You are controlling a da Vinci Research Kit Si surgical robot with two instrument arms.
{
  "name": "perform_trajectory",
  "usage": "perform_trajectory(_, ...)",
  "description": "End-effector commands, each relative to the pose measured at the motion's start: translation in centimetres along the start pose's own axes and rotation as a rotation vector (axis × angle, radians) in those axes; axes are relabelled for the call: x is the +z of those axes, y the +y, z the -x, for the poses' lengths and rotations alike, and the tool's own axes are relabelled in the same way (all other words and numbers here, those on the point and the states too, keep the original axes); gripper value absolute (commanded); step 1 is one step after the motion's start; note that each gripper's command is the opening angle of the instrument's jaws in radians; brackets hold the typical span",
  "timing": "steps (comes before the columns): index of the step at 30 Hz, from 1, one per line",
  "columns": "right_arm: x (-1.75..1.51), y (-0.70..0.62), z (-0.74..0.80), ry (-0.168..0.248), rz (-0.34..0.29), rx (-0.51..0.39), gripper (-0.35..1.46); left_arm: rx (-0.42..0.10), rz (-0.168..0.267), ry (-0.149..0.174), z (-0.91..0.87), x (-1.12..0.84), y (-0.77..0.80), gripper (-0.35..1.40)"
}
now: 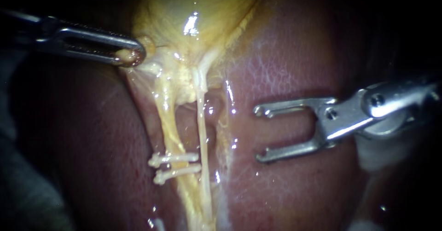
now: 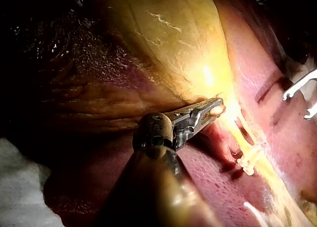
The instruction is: Going back second clip left tube
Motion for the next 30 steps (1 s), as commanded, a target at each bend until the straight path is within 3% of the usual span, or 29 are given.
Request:
perform_trajectory(1, -0.03, 0.01, 0.0, -0.002, 0.008, 0.0, 0.45, 0.0, 0.0, 0.0, 0.01, 0.02, -0.02, -0.35)
perform_trajectory(7, -0.07, 0.03, 0.04, -0.005, 0.019, 0.003, 0.47, 0.006, -0.008, 0.005, 0.08, 0.17, -0.11, -0.35)
perform_trajectory(19, -0.07, 0.03, 0.03, -0.008, 0.031, 0.005, 0.49, 0.028, -0.001, 0.003, 0.36, 0.78, -0.33, -0.35)
perform_trajectory(30, -0.07, 0.02, 0.03, -0.008, 0.032, 0.006, 0.49, 0.028, 0.001, 0.001, 0.34, 0.8, -0.34, -0.35)
